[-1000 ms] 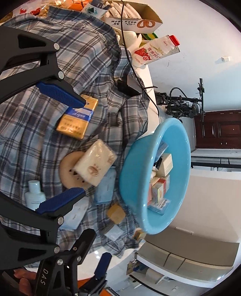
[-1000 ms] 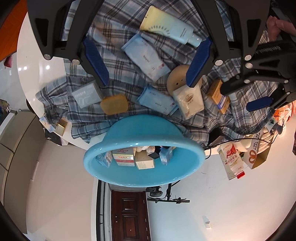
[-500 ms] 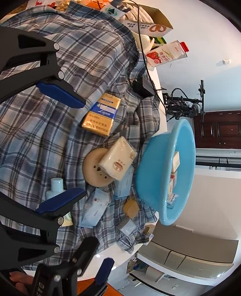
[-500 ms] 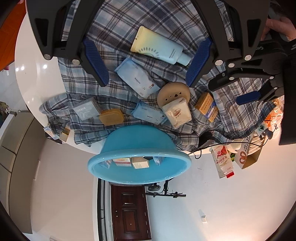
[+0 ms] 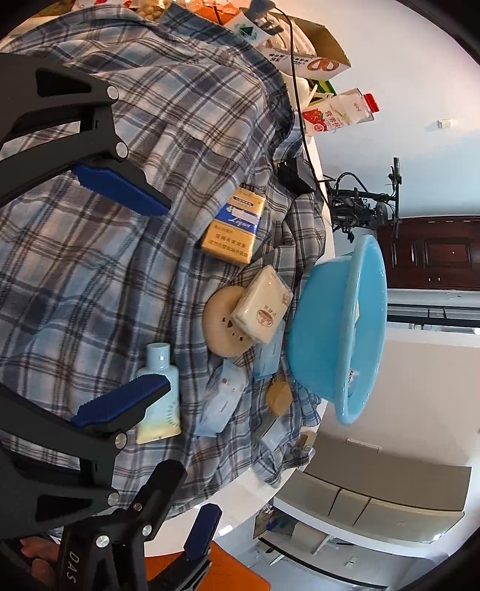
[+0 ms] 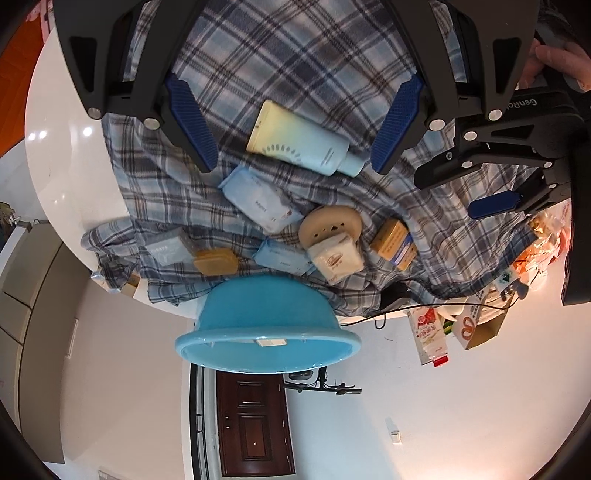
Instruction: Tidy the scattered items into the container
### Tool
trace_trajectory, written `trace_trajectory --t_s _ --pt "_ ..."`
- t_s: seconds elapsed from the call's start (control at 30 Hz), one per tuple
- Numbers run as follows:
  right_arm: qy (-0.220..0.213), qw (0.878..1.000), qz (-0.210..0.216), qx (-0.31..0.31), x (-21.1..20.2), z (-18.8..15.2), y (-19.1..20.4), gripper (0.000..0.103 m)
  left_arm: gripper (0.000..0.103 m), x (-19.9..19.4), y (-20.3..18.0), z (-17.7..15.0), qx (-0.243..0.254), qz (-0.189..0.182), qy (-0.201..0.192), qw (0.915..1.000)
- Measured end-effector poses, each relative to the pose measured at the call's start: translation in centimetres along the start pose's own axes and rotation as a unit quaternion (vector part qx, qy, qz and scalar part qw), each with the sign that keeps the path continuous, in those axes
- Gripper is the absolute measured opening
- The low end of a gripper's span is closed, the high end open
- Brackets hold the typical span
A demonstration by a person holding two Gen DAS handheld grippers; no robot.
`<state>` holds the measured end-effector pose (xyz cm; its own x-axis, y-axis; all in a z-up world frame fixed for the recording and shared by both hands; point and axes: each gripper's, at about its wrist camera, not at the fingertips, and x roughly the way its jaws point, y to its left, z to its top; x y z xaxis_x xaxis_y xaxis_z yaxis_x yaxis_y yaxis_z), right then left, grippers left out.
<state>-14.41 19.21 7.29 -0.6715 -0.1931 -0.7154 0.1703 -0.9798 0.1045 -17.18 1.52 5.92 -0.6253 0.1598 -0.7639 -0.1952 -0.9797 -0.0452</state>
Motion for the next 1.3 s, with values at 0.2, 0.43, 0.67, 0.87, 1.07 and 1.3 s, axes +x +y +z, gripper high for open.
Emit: trace_trajectory --t_s 0.2,0.43,0.67,0.87,1.07,1.3 --pt "-0.022 1.0 -0.001 0.008 -1.5 -2.3 0.4 0.084 0.089 -0.8 -0.3 -2.2 0.02 0.018 -0.012 0.9996" --pt "-0.053 0.998 -0.008 0.013 -3.6 -5.2 0.9 0.084 0.089 -2.7 -0.5 -5.5 0.014 0.023 -0.029 0.9992" --pt "-0.086 0.996 -0.021 0.03 -4.3 -8.9 0.4 0.084 0.091 -6.3 -2.1 -9.1 0.033 0.014 -0.086 0.9956" --pt "-0.149 0.986 -0.001 0.079 -4.8 -10.8 -1.3 0.085 0.092 -7.1 -1.9 -10.2 0.014 0.039 -0.172 0.9842" --pt "-0.216 0.975 -0.017 0.039 -5.9 -12.2 -0.3 0.097 0.093 -6.6 -1.3 -11.0 0.005 0.029 -0.212 0.9769" --pt "-0.264 0.963 -0.046 0.018 -6.8 -12.7 0.9 0.103 0.103 -6.3 -0.8 -11.7 -0.002 0.03 -0.231 0.9726"
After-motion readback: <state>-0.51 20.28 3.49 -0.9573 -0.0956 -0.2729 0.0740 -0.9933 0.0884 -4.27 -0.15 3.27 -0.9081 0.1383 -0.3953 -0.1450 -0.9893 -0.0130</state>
